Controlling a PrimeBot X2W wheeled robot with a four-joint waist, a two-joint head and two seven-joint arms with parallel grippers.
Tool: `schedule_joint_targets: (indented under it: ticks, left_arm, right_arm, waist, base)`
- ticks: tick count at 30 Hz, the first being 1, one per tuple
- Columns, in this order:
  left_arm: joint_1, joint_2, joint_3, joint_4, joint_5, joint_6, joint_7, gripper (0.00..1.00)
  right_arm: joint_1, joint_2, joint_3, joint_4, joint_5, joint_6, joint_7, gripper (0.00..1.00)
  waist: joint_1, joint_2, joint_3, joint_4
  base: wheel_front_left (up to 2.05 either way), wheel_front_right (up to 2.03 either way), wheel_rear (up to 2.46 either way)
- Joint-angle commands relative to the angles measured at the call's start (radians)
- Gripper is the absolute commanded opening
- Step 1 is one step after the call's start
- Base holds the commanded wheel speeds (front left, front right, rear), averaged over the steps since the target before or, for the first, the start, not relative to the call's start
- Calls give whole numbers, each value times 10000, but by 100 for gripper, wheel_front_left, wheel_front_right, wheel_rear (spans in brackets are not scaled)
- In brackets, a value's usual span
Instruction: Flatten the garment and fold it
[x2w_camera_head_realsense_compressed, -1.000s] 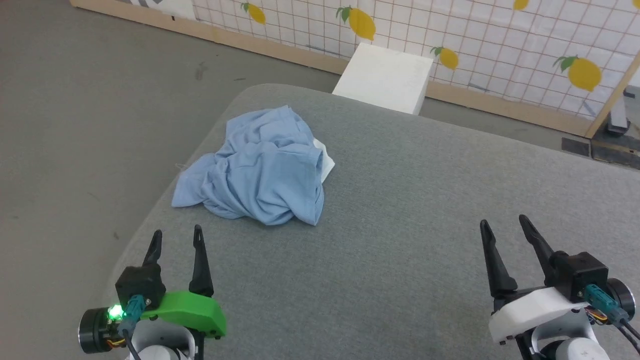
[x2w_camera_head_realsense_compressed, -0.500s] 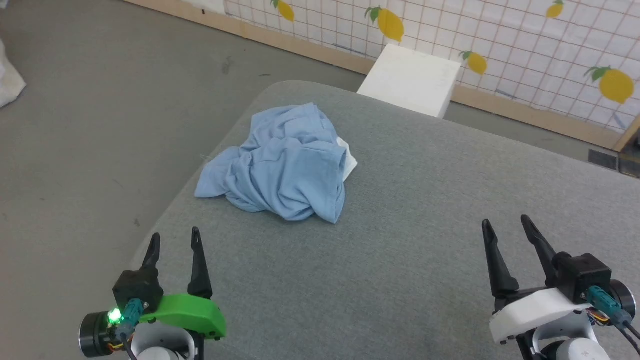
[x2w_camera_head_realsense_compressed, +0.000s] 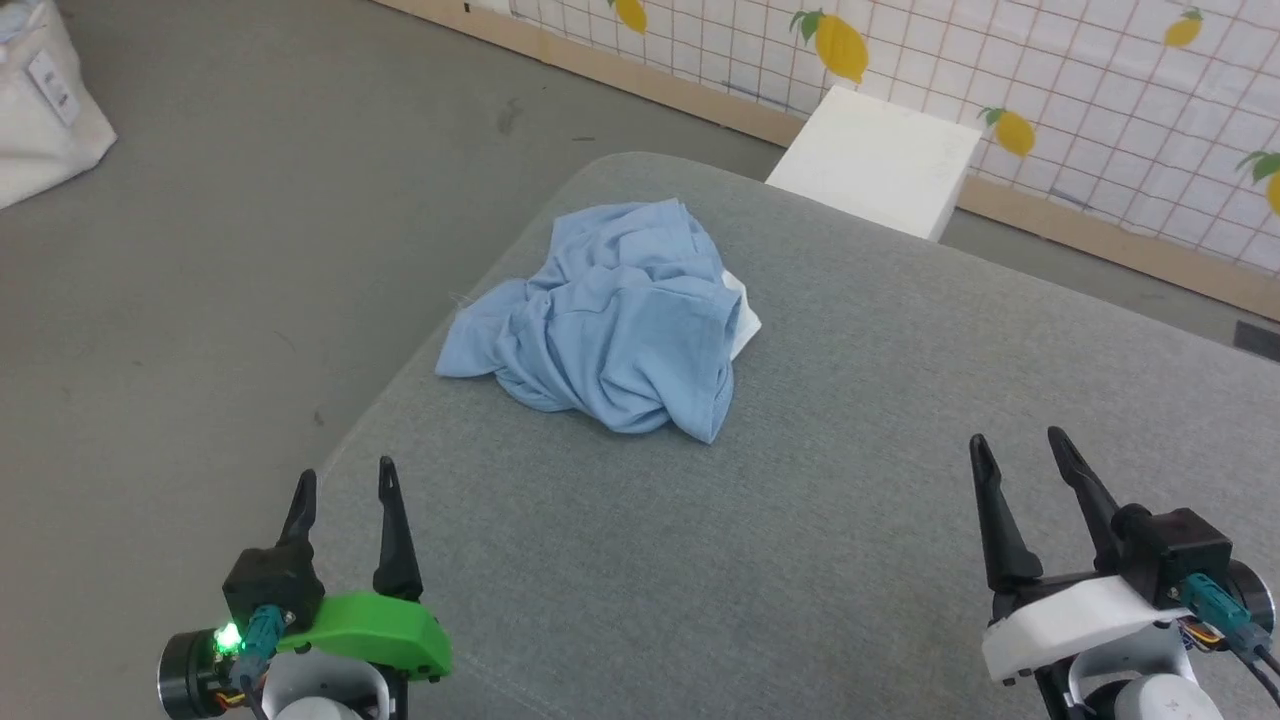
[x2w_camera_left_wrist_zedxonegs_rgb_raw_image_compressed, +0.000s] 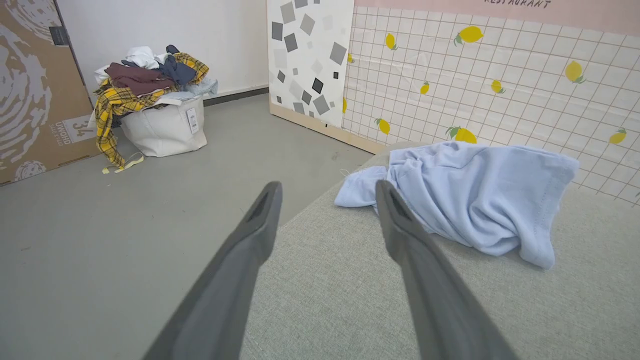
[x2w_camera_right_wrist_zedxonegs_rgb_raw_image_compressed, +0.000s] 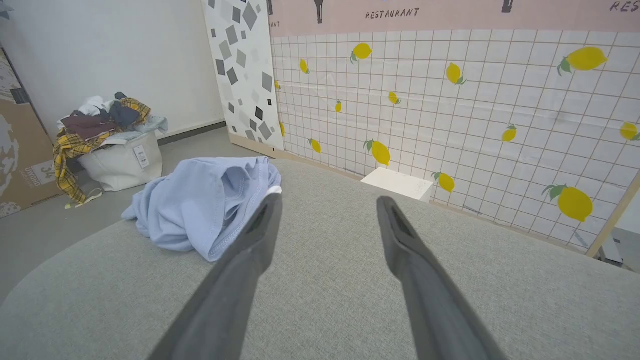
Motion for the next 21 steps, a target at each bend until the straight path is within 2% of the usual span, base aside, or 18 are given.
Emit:
schedule_joint_targets:
  ticks: [1, 7, 12, 18, 21]
  left_arm:
    - [-89, -26, 6, 57, -96, 83, -103, 100]
    - [-210, -32, -33, 211, -186, 59, -226, 100]
    - [-1261, 23, -263, 649, -502, -400, -101, 100]
    - [-3871, 70, -501, 1669, -1116, -1012, 1086, 100]
    - [-5155, 183, -388, 2264, -1459, -1218, 1776, 100]
  right_arm:
    - [-201, 7, -35, 45, 108, -13, -107, 100]
    - [-258, 8, -41, 96, 149, -14, -195, 100]
    - [-446, 8, 68, -40, 26, -14, -90, 100]
    - [-1071, 9, 104, -533, -349, -15, 174, 100]
    - [-1401, 9, 268, -734, -490, -15, 303, 100]
  waist:
    - [0, 0, 14, 113]
    - [0, 0, 70, 350]
    - [0, 0, 541, 353]
    - [0, 0, 1936, -185]
    - [0, 0, 2768, -797]
  base:
    - [0, 0, 0]
    - [0, 0, 0]
    - [0, 0, 0]
    - [0, 0, 0]
    - [0, 0, 0]
